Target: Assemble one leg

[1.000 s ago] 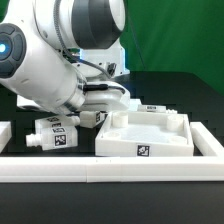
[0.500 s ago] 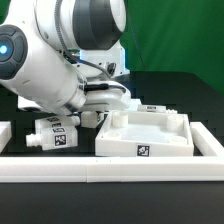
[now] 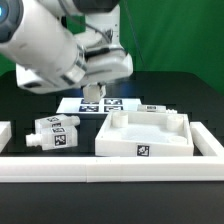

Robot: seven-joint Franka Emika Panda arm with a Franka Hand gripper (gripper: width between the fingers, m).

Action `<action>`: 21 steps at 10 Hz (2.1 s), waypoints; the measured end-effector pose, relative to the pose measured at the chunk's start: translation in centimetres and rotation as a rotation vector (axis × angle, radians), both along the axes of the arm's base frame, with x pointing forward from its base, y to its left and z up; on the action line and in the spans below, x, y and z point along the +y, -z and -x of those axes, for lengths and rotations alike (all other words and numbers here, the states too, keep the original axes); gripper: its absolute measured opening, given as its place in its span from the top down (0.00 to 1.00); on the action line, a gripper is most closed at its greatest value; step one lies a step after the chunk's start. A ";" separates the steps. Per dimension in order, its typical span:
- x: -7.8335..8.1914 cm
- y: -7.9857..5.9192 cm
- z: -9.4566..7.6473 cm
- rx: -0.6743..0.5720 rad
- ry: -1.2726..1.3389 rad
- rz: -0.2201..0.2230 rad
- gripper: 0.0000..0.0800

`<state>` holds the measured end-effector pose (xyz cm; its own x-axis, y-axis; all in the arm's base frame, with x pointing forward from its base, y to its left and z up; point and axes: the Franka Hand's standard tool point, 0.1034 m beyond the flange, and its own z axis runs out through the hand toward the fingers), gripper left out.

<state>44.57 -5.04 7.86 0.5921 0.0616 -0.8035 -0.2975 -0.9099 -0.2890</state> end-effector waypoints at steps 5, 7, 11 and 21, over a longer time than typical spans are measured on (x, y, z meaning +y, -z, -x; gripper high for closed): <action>1.0 0.4 -1.9 -0.125 -0.035 0.001 0.65; 0.5 0.4 -2.7 -0.261 -0.006 0.062 0.65; 2.7 -4.1 -4.8 -0.473 0.029 0.110 0.65; 3.0 -4.7 -8.2 -1.131 0.075 0.376 0.65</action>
Offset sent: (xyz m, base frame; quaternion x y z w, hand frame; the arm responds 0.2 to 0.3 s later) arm 0.0160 0.0335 -0.0431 -0.0148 0.0425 -0.0779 0.9959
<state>52.79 -2.02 12.52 0.9677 -0.1307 0.2158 -0.1016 -0.9848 -0.1408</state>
